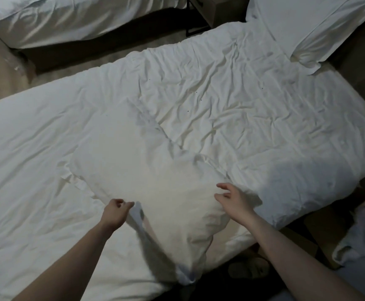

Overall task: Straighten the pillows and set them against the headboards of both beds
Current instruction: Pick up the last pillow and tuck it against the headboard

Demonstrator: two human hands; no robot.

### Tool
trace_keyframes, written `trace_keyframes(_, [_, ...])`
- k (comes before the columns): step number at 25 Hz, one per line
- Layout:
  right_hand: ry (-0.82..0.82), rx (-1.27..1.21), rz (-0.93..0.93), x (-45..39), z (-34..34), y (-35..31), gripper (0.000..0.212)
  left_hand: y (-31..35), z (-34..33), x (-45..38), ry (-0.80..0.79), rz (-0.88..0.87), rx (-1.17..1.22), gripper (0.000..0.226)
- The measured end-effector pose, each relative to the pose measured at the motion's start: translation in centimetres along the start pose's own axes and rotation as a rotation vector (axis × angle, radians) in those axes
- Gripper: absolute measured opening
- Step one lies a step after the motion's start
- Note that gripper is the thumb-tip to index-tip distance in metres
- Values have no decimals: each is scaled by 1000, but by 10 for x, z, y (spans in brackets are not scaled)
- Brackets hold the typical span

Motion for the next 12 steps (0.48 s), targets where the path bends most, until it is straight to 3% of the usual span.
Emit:
trace_keyframes(2, [47,76,5,-24,2,2,44,0,-4,-25,54,84,88,68])
trace_keyframes(5, [100,200,15,-63,2,9,62,-10,-18,-50,79,322,269,129])
trace_keyframes(7, [67,212,-38,-80,-7,19,85,-11,-25,-62,26,380,345,141])
trace_keyframes(9, [-22,225,-122,-89,-19,28,104,-13,-26,-76,-18,379,336,132])
trace_keyframes(12, [-124,239,-153,-86,-30,19,103,-1,-12,-70,43,226,308,83])
Point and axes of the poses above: each hand's wrist, its own x-axis away from the middle knuckle, its own z-axis out of the back of the hand, y = z × x, the point moved 7 cm from there along -x, towards the middle knuckle, and after that the axes turned 8 degrees about z, right-handed, at the moved point
